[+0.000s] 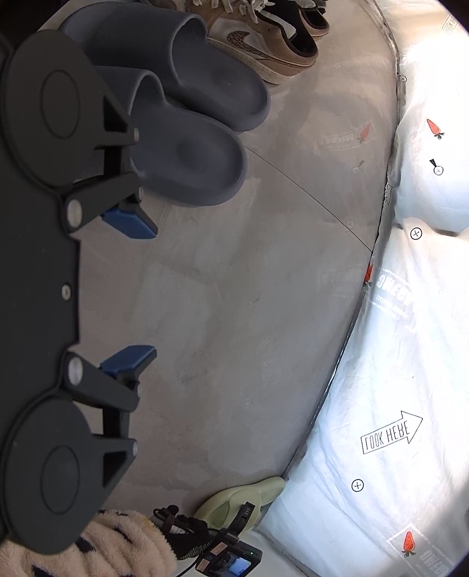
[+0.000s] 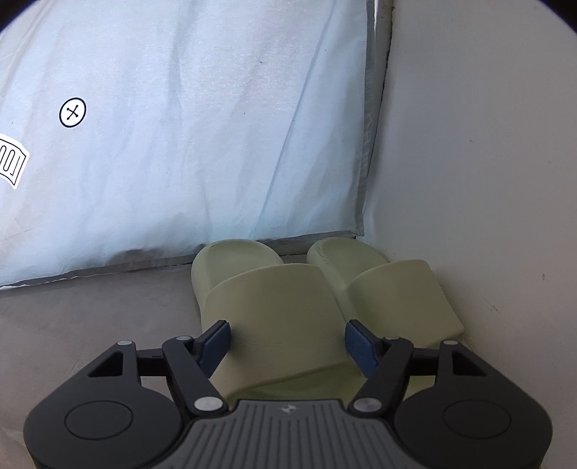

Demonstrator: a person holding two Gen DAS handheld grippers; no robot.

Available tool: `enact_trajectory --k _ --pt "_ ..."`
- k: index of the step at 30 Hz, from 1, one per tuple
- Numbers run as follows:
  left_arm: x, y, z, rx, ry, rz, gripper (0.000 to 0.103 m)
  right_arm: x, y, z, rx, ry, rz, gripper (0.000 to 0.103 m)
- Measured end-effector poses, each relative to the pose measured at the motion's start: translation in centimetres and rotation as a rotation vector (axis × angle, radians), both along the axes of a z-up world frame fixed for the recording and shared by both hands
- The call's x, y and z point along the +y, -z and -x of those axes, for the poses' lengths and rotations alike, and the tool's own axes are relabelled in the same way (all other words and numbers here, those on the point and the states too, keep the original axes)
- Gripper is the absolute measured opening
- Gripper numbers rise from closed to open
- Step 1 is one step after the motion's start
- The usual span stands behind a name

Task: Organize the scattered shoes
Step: 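Lower the green slide pair against the wall and open the right gripper, then withdraw the right gripper to the dark grey slides while the left gripper reaches there too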

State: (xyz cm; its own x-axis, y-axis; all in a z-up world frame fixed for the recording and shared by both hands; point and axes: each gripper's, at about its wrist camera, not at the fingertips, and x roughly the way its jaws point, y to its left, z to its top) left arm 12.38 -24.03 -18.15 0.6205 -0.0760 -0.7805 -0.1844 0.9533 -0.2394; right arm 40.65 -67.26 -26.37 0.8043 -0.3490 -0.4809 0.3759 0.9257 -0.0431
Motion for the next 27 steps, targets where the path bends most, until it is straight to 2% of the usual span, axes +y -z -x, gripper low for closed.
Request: enact_trajectory --k 3,5,6,8,10,15,17,20,27 --pt "0.8 -0.1 0.5 -0.014 -0.011 0.01 0.066 -0.6 -0.2 0.4 -0.009 -0.012 -0.04 0.073" --pt "1.2 -0.2 0.8 -0.027 -0.015 0.012 0.066 -1.4 -0.7 2.0 -0.047 -0.039 -0.092 0.073" --pt "1.5 -0.2 0.9 -0.034 -0.017 0.017 0.066 -1.6 -1.1 3.1 -0.066 -0.047 -0.11 0.074" --pt "2.1 -0.2 1.2 -0.046 -0.022 0.037 0.066 -1.6 -1.7 5.7 -0.091 -0.045 -0.13 0.085" --pt "2.9 -0.2 1.6 -0.062 -0.022 0.066 0.066 -1.3 -2.0 8.6 -0.099 -0.031 -0.148 0.086" --pt "4.4 -0.6 2.9 -0.102 0.002 0.068 0.066 0.7 -1.2 15.8 -0.071 -0.008 -0.272 0.086" --pt "5.6 -0.7 3.7 -0.119 0.013 0.068 0.066 2.8 -0.7 18.8 -0.047 -0.023 -0.314 0.086" --pt "8.1 -0.6 5.0 -0.14 0.015 0.073 0.066 6.9 -0.5 21.8 -0.001 -0.075 -0.308 0.086" --pt "17.3 -0.1 7.1 -0.165 0.041 0.016 0.066 19.4 -2.5 27.2 0.019 -0.251 -0.298 0.086"
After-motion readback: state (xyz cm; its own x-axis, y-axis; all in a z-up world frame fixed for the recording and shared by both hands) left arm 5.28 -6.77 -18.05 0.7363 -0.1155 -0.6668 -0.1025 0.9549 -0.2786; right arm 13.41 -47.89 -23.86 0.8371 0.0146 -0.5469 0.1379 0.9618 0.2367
